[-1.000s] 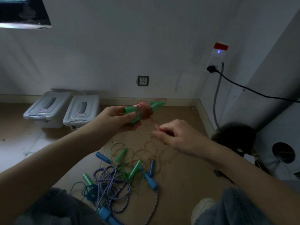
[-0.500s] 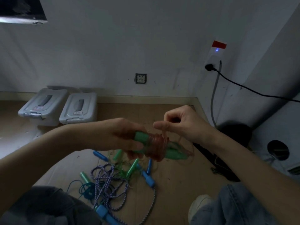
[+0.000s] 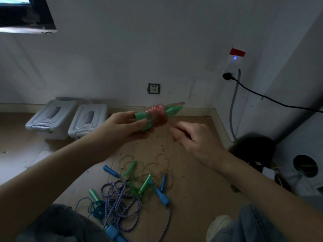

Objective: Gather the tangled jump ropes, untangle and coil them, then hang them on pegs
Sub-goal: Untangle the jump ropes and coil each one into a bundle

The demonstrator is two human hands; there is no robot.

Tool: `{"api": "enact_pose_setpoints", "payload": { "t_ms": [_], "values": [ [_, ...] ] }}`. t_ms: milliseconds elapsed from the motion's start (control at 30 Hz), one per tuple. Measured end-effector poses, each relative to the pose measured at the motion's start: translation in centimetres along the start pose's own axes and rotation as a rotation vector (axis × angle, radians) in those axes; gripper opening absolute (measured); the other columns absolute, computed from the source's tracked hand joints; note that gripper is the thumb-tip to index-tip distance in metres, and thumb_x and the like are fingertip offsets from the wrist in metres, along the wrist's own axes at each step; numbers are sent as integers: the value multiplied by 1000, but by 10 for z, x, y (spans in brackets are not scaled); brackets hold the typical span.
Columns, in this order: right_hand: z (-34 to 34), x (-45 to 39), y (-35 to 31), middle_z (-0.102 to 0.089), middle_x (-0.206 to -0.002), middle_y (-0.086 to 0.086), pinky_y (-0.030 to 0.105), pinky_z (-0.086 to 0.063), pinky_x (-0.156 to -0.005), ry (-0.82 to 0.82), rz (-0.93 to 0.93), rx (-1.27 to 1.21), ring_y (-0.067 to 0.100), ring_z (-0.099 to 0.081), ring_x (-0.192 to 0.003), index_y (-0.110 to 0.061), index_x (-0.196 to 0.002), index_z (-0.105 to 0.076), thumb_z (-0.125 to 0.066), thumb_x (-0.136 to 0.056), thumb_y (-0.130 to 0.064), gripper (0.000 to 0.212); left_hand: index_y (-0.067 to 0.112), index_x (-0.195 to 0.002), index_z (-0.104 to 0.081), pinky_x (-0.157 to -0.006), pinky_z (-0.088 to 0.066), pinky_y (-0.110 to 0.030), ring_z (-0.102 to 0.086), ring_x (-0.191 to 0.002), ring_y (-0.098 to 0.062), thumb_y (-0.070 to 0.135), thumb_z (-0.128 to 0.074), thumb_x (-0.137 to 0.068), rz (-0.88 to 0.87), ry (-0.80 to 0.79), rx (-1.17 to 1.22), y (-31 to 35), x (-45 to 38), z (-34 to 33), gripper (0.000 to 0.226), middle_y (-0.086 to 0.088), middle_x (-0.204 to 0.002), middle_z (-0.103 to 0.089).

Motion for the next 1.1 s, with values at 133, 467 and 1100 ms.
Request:
{"api": "enact_pose_setpoints", "payload": {
  "t_ms": [133,467,1100],
  "values": [
    [6,1,-4,-53,-73,-3,33,-43,-59,2,203,452,14,-48,-70,-10,-82,-61,-53,-92,-32,26,12,-92,-61,-50,-48,-10,-65,-57,-3,12,-56,-84,30,5,-236,-12,-4,-1,9,-3,-74,-69],
    [3,-3,-1,-48,-55,-8,15,-28,-50,-163,131,77,5,-41,-49,-15,-64,-52,-55,-86,-41,34,22,-103,-58,-71,-53,-19,-64,-80,-7,25,-55,-88,31,-511,-816,-24,-1,7,17,-4,-92,-66],
    [18,-7,7,-42,-47,-5,14,-25,-34,-93,-281,-787,4,-31,-36,-10,-64,-56,-59,-74,-42,34,22,-114,-57,-58,-51,-23,-62,-68,-15,32,-51,-81,-171,-268,51,-8,7,-27,35,-5,-82,-69]
  ]
}}
Point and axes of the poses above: each hand's wrist, its own x-axis away from the middle knuckle, its own z-axis out of the back of the hand, y = z × x, the point moved 2 cm from there along -x, towards the middle knuckle
